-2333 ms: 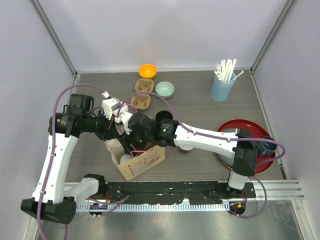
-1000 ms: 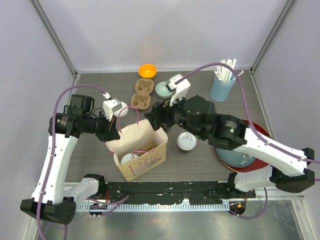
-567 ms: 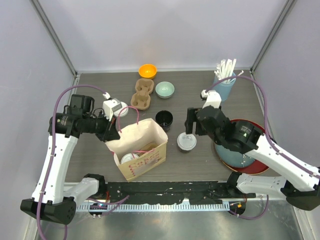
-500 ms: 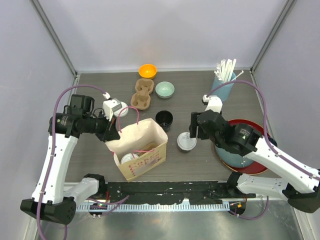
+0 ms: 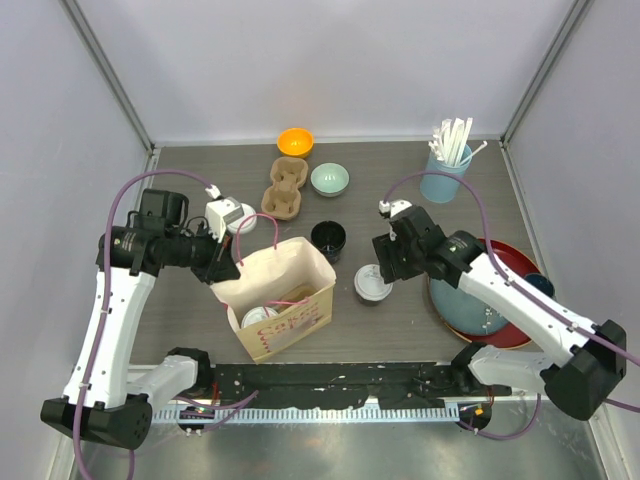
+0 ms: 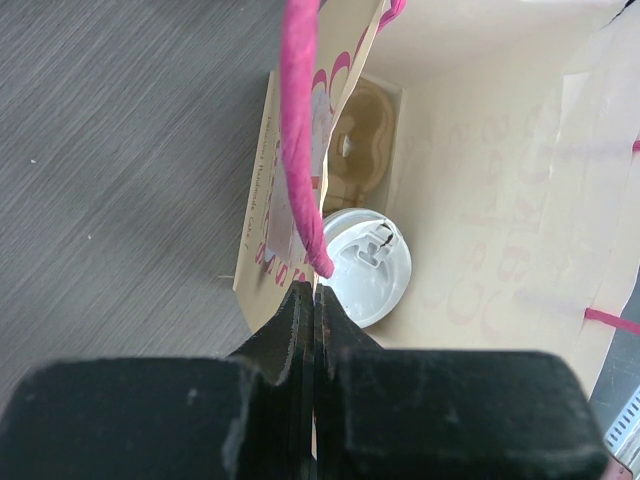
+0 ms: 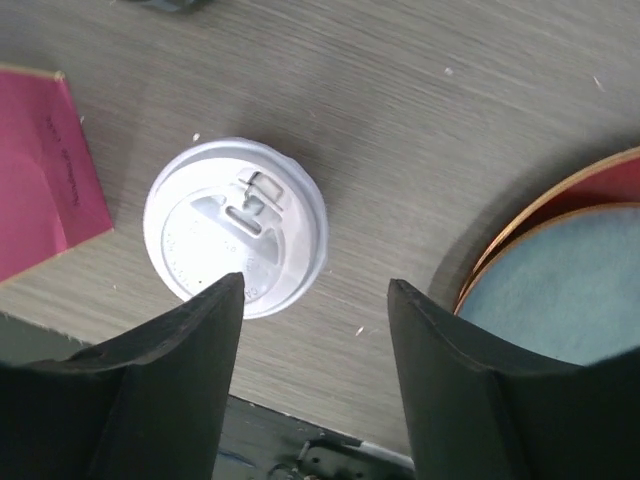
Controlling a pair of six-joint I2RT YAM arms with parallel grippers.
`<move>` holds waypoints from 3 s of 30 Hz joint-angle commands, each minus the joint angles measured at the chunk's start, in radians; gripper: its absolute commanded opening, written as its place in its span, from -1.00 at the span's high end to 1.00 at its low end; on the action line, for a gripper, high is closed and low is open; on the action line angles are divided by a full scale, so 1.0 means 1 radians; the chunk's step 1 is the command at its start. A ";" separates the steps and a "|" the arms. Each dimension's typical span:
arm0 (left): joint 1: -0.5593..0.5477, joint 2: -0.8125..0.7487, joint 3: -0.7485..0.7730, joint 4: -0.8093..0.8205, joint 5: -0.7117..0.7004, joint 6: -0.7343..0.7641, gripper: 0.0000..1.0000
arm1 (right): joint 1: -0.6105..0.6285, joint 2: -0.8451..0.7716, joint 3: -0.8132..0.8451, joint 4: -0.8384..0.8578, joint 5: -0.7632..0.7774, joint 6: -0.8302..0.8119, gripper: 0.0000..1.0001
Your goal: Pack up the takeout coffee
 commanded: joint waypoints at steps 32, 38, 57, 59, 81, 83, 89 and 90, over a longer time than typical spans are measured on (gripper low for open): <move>-0.005 -0.013 0.029 -0.057 -0.006 0.015 1.00 | -0.180 0.317 0.188 0.004 -0.499 -0.834 -0.35; -0.005 -0.014 0.029 -0.057 -0.009 0.015 1.00 | -0.177 0.347 0.180 0.016 -0.513 -0.830 -0.26; -0.005 -0.013 0.027 -0.061 -0.009 0.020 1.00 | -0.145 0.323 0.084 0.094 -0.507 -0.781 0.18; -0.005 -0.013 0.029 -0.058 -0.009 0.020 1.00 | -0.140 0.288 0.056 0.108 -0.488 -0.765 0.28; -0.005 -0.007 0.038 -0.058 -0.006 0.020 1.00 | -0.088 0.142 -0.031 0.197 -0.339 -0.595 0.67; -0.005 -0.005 0.037 -0.058 -0.004 0.020 1.00 | -0.086 0.133 -0.033 0.206 -0.310 -0.546 0.66; -0.005 -0.002 0.041 -0.061 -0.009 0.025 1.00 | -0.021 0.087 0.025 0.138 -0.243 -0.365 -0.05; -0.005 0.001 0.044 -0.064 -0.015 0.026 1.00 | 0.004 0.075 0.036 0.118 -0.241 -0.357 -0.11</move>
